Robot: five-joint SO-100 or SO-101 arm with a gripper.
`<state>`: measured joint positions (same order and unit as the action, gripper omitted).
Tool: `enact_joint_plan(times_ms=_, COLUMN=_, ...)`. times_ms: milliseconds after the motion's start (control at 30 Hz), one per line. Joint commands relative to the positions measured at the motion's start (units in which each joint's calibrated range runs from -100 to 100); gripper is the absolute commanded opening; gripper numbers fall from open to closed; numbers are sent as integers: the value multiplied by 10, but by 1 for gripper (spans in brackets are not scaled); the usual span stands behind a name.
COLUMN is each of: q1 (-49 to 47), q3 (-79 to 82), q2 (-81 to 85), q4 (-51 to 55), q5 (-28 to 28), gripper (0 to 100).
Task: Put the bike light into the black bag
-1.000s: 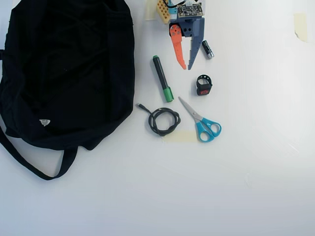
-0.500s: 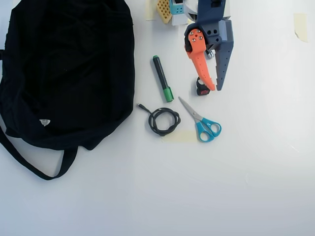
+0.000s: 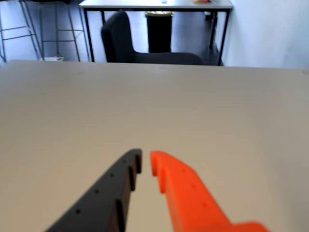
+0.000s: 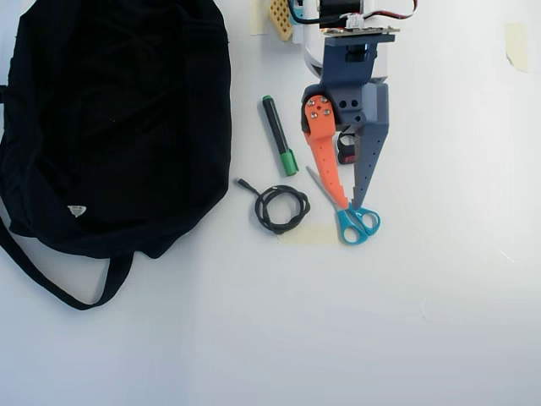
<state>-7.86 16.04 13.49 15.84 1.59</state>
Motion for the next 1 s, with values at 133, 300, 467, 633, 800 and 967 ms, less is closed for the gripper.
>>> enact_joint_plan(times_ms=133, q1=14, q3=-17, q2=2, q4=-11, q5=-3, gripper=2)
enact_joint_plan(times_ms=300, q1=27, q3=-1, q2=7, q4=-6, q5=-4, gripper=2)
enact_joint_plan(times_ms=467, q1=51, q3=0, q2=13, q4=-6, q5=-4, gripper=2)
enact_joint_plan(times_ms=633, q1=50, q3=10, q2=14, q4=-5, q5=-4, gripper=2)
enact_joint_plan(times_ms=800, q1=50, q3=18, q2=14, q4=7, q5=-4, gripper=2)
enact_joint_plan(times_ms=967, q1=42, q3=8, q2=15, q4=103, q5=-4, gripper=2)
